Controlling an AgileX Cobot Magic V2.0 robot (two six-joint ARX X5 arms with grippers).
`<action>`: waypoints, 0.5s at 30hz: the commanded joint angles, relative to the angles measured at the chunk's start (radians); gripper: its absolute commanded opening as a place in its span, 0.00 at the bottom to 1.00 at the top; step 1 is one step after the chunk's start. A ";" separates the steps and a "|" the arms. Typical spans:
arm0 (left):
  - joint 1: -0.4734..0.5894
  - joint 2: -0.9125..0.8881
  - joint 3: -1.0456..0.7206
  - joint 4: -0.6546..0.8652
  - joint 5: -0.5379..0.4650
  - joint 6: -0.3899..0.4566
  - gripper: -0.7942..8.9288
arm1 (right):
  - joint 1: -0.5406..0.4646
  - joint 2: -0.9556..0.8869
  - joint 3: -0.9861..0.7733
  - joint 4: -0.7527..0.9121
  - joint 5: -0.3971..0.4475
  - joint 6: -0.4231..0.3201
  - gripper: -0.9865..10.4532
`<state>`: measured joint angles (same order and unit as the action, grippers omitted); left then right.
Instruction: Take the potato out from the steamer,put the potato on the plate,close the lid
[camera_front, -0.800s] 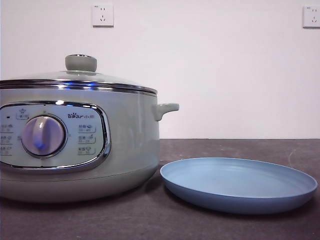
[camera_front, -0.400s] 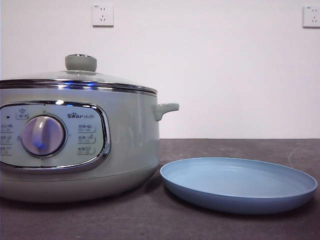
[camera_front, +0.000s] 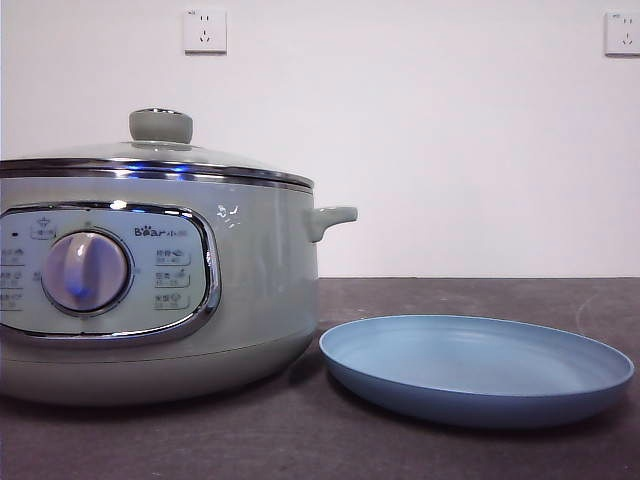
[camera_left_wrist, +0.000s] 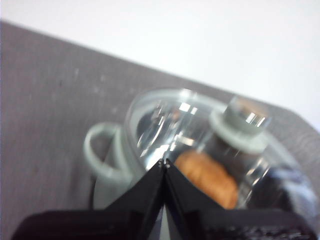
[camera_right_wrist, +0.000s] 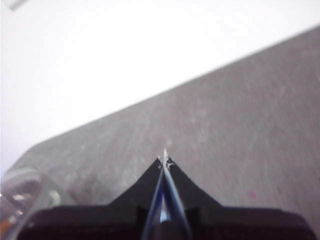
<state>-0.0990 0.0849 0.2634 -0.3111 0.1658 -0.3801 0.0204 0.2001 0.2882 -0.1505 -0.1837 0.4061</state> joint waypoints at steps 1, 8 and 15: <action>0.003 0.052 0.098 0.006 0.001 -0.008 0.08 | 0.001 0.080 0.104 0.007 -0.002 -0.029 0.08; 0.002 0.261 0.374 -0.014 0.046 0.083 0.08 | 0.006 0.300 0.388 -0.004 -0.106 -0.134 0.08; -0.019 0.492 0.668 -0.130 0.127 0.211 0.08 | 0.050 0.502 0.673 -0.150 -0.282 -0.272 0.08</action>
<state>-0.1104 0.5560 0.9028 -0.4343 0.2832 -0.2264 0.0662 0.6884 0.9371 -0.2897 -0.4515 0.1841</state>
